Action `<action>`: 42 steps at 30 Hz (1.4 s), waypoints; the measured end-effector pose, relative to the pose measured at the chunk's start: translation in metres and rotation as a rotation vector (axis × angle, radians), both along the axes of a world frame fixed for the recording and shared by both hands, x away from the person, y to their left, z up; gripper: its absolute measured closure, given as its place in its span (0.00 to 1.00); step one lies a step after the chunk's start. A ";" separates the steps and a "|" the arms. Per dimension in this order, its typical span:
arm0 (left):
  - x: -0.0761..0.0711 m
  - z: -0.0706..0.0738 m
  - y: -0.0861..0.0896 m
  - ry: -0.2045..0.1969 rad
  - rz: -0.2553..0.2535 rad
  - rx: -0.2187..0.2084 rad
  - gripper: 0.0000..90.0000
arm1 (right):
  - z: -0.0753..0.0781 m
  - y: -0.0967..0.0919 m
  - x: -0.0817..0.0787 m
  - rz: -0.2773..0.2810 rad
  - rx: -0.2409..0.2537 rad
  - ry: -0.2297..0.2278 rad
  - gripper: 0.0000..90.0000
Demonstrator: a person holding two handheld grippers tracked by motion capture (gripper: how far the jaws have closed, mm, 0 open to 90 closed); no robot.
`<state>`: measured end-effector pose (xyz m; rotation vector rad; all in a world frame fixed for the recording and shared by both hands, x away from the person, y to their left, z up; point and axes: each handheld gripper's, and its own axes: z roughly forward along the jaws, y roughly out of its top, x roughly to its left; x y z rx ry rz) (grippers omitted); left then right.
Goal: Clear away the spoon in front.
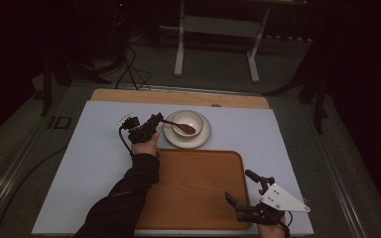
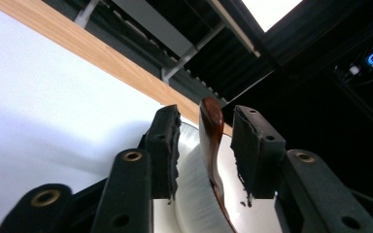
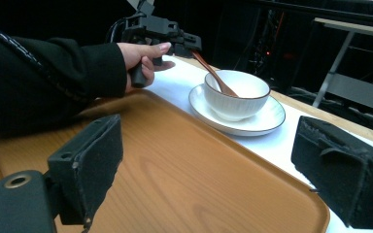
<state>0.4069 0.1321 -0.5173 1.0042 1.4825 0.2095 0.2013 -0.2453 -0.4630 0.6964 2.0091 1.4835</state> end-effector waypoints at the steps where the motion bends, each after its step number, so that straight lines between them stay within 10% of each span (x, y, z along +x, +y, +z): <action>1: 0.000 -0.001 -0.001 0.003 0.010 -0.010 0.72 | 0.000 0.000 0.000 0.000 0.000 0.001 0.13; 16: 0.000 -0.005 -0.007 -0.012 0.058 -0.099 0.92 | 0.000 -0.002 0.000 0.002 0.004 0.002 0.13; 42: -0.003 0.048 0.018 -0.094 -0.018 0.021 0.93 | 0.000 -0.001 0.000 0.000 0.007 0.001 0.13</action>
